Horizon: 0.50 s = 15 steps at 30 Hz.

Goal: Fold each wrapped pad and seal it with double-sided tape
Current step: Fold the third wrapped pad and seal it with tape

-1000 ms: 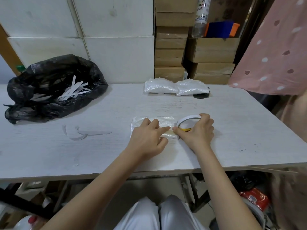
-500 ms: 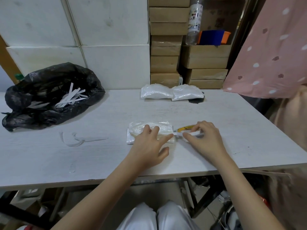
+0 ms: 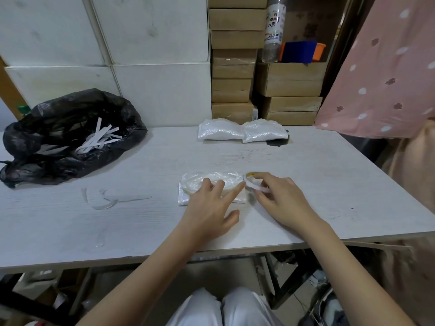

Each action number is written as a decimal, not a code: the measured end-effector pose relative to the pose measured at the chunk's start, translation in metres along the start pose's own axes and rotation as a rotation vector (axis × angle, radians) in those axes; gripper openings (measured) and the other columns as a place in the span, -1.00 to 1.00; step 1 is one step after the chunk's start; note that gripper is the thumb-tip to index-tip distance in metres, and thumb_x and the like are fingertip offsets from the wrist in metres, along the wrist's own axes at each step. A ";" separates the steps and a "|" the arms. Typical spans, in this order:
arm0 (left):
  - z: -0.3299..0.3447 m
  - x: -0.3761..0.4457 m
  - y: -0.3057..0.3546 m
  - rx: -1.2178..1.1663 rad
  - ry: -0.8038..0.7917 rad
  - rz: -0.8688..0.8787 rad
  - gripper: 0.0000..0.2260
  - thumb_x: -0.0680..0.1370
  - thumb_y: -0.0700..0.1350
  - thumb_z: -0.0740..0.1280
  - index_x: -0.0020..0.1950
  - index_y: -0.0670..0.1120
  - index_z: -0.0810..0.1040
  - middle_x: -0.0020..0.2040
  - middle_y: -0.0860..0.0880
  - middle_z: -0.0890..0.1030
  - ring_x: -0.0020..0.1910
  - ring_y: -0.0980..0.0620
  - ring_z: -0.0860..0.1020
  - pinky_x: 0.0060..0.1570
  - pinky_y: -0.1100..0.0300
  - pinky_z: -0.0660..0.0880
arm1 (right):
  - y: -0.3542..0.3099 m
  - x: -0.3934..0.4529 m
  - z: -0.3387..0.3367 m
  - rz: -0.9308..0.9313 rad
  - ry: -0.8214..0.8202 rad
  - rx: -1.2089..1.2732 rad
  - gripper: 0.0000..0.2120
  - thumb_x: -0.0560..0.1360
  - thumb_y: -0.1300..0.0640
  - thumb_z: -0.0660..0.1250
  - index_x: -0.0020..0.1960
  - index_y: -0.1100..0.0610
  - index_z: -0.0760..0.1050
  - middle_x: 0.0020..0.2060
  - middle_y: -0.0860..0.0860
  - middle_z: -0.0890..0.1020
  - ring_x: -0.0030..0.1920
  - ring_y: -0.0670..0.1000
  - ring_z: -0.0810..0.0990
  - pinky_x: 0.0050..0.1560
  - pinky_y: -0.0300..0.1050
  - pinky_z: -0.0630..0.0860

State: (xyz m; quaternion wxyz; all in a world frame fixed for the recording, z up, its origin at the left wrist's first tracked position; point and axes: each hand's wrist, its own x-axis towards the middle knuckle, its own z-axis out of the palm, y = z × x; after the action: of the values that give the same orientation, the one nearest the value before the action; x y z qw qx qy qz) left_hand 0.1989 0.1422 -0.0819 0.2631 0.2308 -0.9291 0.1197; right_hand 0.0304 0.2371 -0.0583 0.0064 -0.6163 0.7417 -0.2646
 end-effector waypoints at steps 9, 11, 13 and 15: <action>0.001 0.001 -0.001 0.001 0.000 -0.036 -0.37 0.37 0.12 0.24 0.40 -0.11 0.41 -0.24 -0.01 0.52 -0.29 -0.06 0.45 -0.49 0.25 0.20 | -0.004 0.022 0.014 0.145 -0.074 0.286 -0.78 0.54 0.12 0.22 0.17 -0.05 0.46 -0.12 -0.11 0.54 -0.12 -0.06 0.51 0.02 -0.06 0.48; 0.002 0.002 -0.001 0.003 0.000 0.001 -0.45 0.36 0.12 0.22 0.30 -0.05 0.53 -0.25 -0.03 0.52 -0.30 -0.08 0.47 -0.49 0.26 0.18 | -0.003 0.023 0.014 0.151 -0.095 0.290 -0.79 0.53 0.15 0.21 0.14 -0.03 0.46 -0.13 -0.13 0.53 -0.13 -0.08 0.51 -0.01 -0.08 0.47; 0.003 0.003 -0.001 0.009 -0.008 0.030 -0.53 0.36 0.12 0.21 0.21 0.01 0.59 -0.25 -0.04 0.53 -0.31 -0.10 0.47 -0.47 0.24 0.19 | -0.001 0.022 0.014 0.166 -0.122 0.269 -0.81 0.51 0.14 0.22 0.10 -0.04 0.44 -0.16 -0.17 0.50 -0.12 -0.10 0.49 -0.04 -0.10 0.44; 0.004 0.004 -0.001 0.013 -0.013 0.037 -0.56 0.36 0.12 0.21 0.16 0.03 0.62 -0.25 -0.05 0.53 -0.32 -0.10 0.47 -0.46 0.24 0.20 | 0.000 0.021 0.014 0.194 -0.130 0.236 -0.84 0.50 0.10 0.24 0.07 -0.04 0.41 -0.15 -0.16 0.50 -0.09 -0.09 0.48 -0.06 -0.11 0.41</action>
State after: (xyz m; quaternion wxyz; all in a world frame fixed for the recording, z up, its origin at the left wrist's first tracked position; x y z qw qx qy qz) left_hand 0.1945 0.1385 -0.0834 0.2534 0.2159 -0.9341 0.1292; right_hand 0.0304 0.2120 -0.0637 0.1522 -0.5524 0.7595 -0.3078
